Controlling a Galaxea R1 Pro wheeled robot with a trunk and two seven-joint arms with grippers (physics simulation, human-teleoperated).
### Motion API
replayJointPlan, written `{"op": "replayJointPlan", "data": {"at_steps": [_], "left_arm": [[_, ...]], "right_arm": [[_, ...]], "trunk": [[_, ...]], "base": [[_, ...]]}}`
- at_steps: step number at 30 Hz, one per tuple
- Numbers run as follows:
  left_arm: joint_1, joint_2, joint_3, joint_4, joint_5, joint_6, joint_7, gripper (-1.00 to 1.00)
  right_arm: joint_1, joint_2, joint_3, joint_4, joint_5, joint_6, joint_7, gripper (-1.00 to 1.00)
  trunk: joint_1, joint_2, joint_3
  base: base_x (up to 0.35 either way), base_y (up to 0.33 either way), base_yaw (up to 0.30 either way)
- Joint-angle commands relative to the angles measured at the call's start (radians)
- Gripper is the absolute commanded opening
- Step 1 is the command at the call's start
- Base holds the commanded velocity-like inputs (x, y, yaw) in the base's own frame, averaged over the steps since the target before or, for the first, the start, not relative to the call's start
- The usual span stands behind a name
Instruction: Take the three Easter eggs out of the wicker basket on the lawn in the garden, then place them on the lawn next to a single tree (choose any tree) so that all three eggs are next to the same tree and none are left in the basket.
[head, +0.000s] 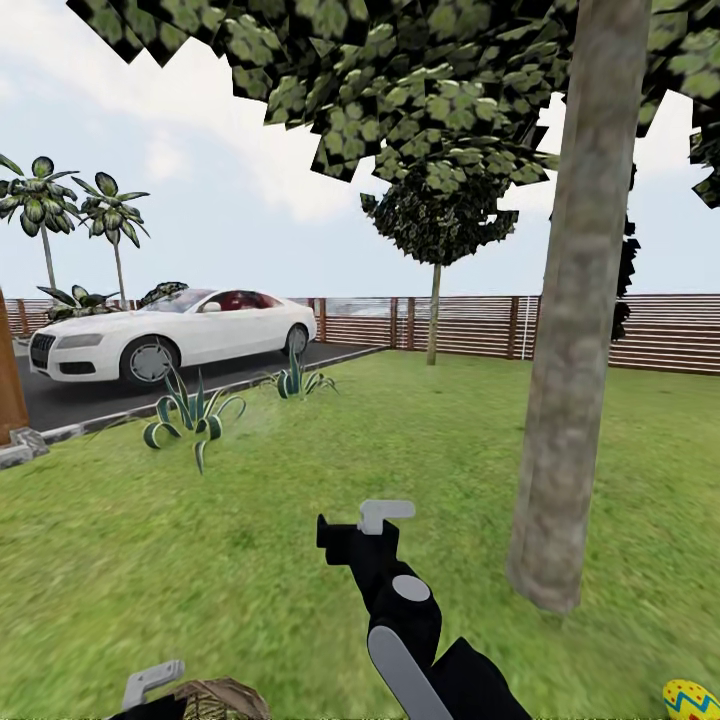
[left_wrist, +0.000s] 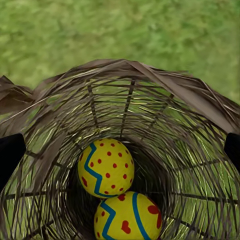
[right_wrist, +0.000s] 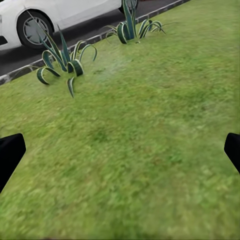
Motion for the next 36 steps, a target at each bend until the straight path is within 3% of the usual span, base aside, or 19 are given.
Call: {"op": "replayJointPlan", "data": {"at_steps": [1,23,36], "left_arm": [[-0.001,0.001,-0.008,-0.001,0.01,0.004,0.0,1.0],[0.0,0.001,-0.008,-0.001,0.009,0.005,0.0,1.0],[-0.002,0.004,-0.008,-0.003,0.006,0.04,-0.003,1.0]], "right_arm": [[-0.001,0.0,0.001,-0.001,-0.007,0.003,-0.009,1.0],[-0.001,-0.001,0.002,-0.001,-0.007,0.003,-0.009,1.0],[-0.001,0.0,0.003,-0.001,-0.007,0.003,-0.009,1.0]], "trunk": [[0.004,-0.008,-0.004],[0.088,-0.162,-0.073],[0.138,-0.253,-0.114]], "base": [[0.0,0.0,0.0],[0.0,0.0,0.0],[0.0,0.0,0.0]]}}
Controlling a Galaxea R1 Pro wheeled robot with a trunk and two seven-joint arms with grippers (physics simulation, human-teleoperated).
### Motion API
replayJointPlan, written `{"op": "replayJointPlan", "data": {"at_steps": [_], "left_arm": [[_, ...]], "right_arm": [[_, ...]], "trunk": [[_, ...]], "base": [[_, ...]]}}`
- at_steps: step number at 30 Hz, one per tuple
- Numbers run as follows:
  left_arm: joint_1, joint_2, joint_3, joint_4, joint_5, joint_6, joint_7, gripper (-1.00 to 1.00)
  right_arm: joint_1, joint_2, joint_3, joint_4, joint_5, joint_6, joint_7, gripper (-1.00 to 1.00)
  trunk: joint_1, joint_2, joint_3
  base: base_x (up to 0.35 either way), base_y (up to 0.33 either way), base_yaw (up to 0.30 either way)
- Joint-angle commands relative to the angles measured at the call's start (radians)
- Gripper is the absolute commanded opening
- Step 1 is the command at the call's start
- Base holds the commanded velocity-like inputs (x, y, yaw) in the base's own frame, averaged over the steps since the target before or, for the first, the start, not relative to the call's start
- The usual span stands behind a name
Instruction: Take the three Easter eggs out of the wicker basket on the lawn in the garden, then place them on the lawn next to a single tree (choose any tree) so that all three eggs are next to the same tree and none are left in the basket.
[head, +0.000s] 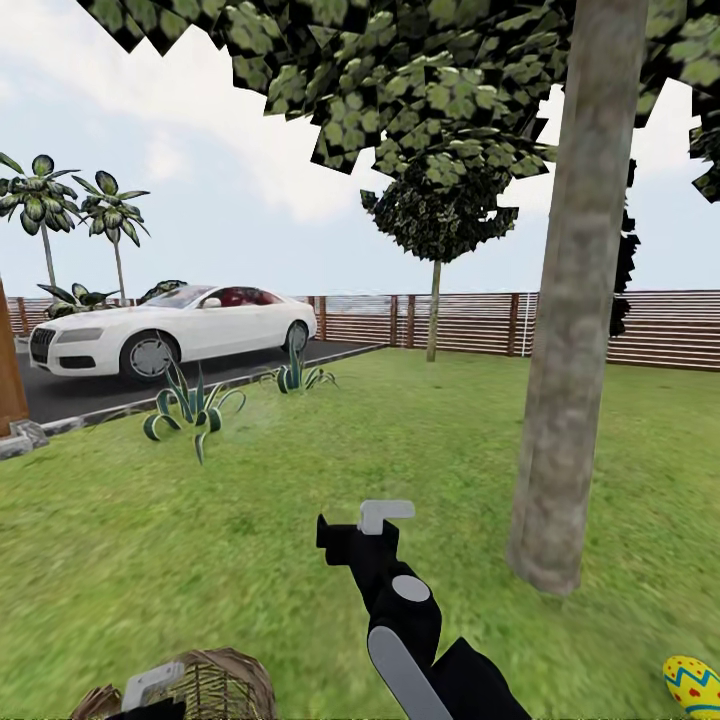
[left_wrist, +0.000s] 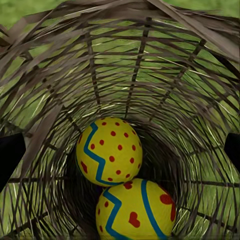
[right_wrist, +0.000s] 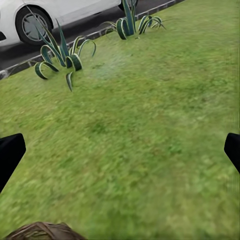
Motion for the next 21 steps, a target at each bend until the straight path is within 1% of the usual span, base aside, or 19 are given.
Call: {"op": "replayJointPlan", "data": {"at_steps": [1,21], "left_arm": [[0.0,0.002,-0.008,-0.002,0.011,0.01,0.0,1.0],[0.0,0.001,-0.01,-0.002,0.013,0.019,0.005,1.0]], "right_arm": [[-0.001,0.0,0.001,-0.001,-0.007,0.003,-0.008,1.0],[-0.001,0.003,0.001,-0.001,-0.007,0.003,-0.008,1.0]], "trunk": [[0.004,-0.008,-0.004],[0.08,-0.148,-0.067]], "base": [[0.0,0.0,0.0],[0.0,0.0,0.0]]}}
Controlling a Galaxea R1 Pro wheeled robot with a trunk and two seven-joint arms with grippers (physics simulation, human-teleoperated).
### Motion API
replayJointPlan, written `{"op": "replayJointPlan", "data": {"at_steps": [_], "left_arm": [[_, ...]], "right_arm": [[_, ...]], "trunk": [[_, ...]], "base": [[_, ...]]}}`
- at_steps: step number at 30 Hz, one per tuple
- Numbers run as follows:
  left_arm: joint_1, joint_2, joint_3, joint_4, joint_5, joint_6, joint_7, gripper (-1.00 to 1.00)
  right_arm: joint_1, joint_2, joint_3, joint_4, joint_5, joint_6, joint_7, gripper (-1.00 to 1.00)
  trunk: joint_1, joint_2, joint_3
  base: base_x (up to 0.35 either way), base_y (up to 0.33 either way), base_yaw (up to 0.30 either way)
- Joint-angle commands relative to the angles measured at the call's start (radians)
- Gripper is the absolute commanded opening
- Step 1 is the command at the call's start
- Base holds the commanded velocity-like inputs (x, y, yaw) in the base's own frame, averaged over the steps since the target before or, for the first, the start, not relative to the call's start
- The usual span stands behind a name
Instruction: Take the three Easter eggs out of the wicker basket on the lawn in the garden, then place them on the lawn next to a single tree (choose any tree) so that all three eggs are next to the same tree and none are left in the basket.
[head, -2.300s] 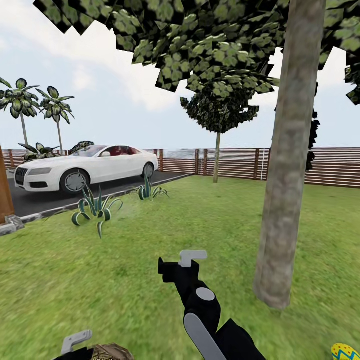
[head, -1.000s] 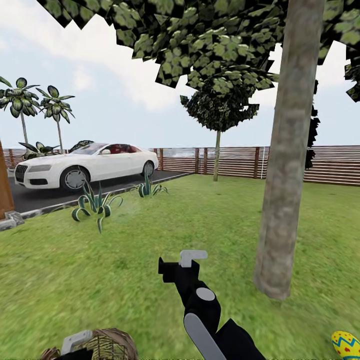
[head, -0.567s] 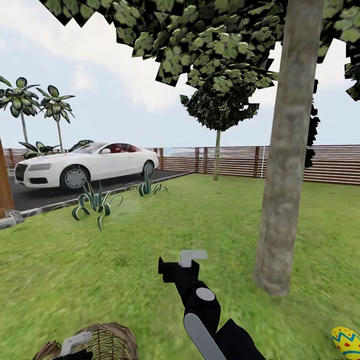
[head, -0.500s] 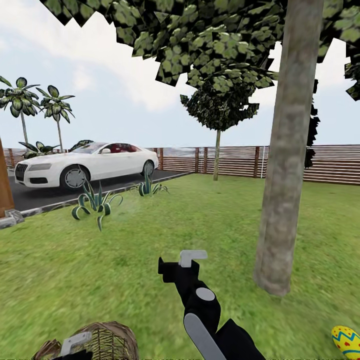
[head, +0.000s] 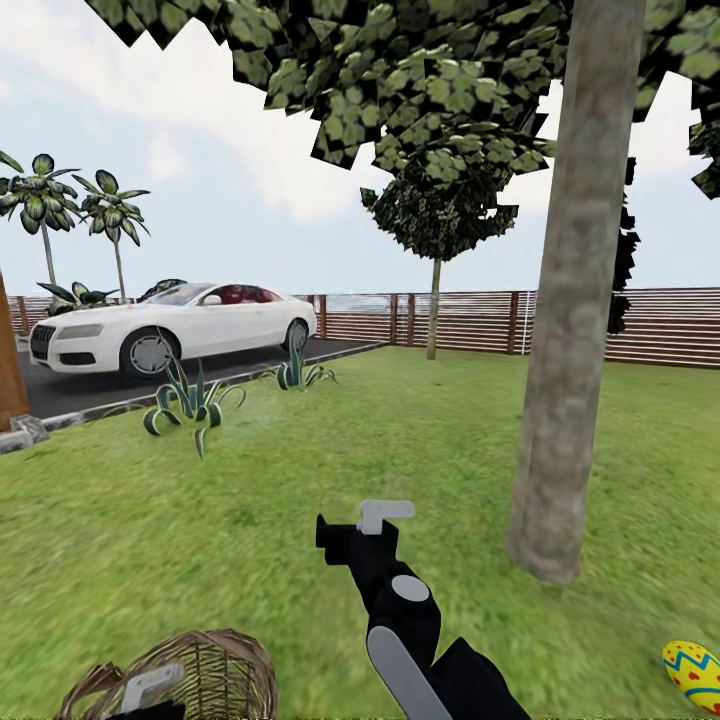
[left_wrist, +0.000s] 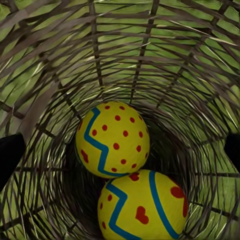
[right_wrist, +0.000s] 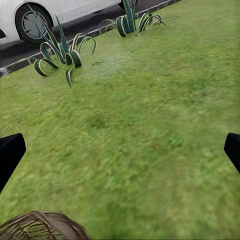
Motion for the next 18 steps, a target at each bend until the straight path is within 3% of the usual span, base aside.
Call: {"op": "replayJointPlan", "data": {"at_steps": [1,18], "left_arm": [[0.0,0.001,-0.008,-0.002,0.01,0.004,-0.001,1.0],[0.0,0.001,-0.007,0.0,0.008,0.022,-0.006,1.0]], "right_arm": [[-0.001,0.0,0.001,-0.001,-0.007,0.003,-0.008,1.0],[-0.001,-0.004,0.0,-0.001,-0.005,0.004,-0.011,1.0]], "trunk": [[0.004,-0.008,-0.004],[0.069,-0.127,-0.058]], "base": [[0.0,0.0,0.0],[0.0,0.0,0.0]]}}
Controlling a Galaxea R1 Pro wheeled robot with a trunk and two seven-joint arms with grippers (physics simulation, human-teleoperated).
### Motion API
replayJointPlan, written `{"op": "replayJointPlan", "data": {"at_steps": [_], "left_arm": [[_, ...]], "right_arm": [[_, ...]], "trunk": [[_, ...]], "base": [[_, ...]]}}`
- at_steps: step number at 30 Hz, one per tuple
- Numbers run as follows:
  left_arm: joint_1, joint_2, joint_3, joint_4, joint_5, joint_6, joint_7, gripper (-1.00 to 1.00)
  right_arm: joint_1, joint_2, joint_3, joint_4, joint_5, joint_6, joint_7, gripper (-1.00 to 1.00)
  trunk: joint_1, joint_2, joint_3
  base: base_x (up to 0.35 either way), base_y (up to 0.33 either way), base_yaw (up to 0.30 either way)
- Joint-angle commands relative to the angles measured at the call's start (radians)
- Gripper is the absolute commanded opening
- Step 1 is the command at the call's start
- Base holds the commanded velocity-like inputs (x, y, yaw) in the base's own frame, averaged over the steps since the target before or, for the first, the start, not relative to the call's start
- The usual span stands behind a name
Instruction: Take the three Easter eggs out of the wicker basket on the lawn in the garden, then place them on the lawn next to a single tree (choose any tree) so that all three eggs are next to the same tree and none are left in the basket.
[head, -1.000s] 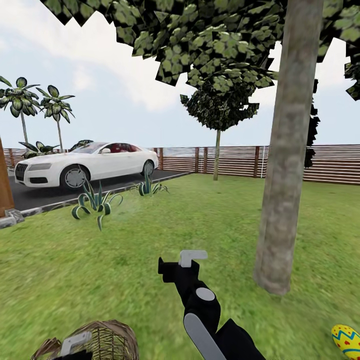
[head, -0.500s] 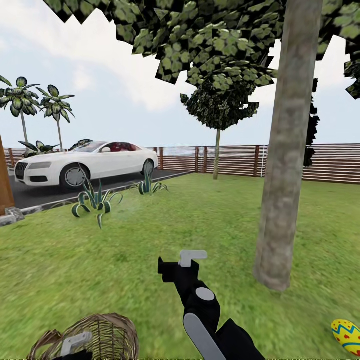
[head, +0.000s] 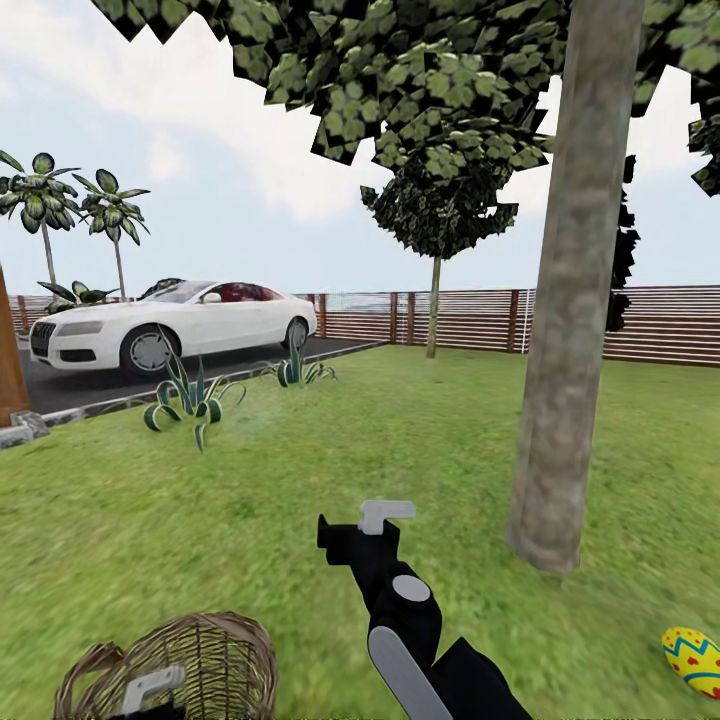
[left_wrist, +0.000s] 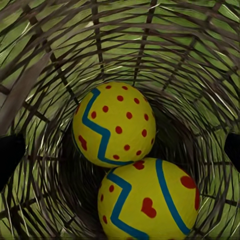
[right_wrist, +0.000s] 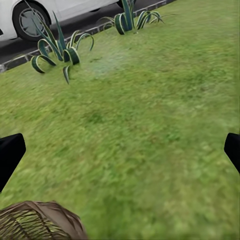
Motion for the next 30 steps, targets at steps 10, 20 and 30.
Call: {"op": "replayJointPlan", "data": {"at_steps": [10,20,30], "left_arm": [[0.0,-0.002,-0.01,0.013,0.007,0.029,-0.003,1.0],[0.0,-0.027,-0.014,0.034,0.005,0.031,-0.004,1.0],[0.0,-0.049,-0.017,0.035,0.002,0.029,-0.002,1.0]], "right_arm": [[-0.001,0.0,0.001,-0.001,-0.006,0.003,-0.01,1.0],[-0.001,0.001,0.002,-0.001,-0.006,0.003,-0.01,1.0],[-0.001,0.001,0.002,-0.001,-0.006,0.003,-0.01,1.0]], "trunk": [[0.004,-0.008,-0.004],[0.023,-0.043,-0.02],[0.031,-0.057,-0.026]], "base": [[0.0,0.0,0.0],[0.0,0.0,0.0],[0.0,0.0,0.0]]}}
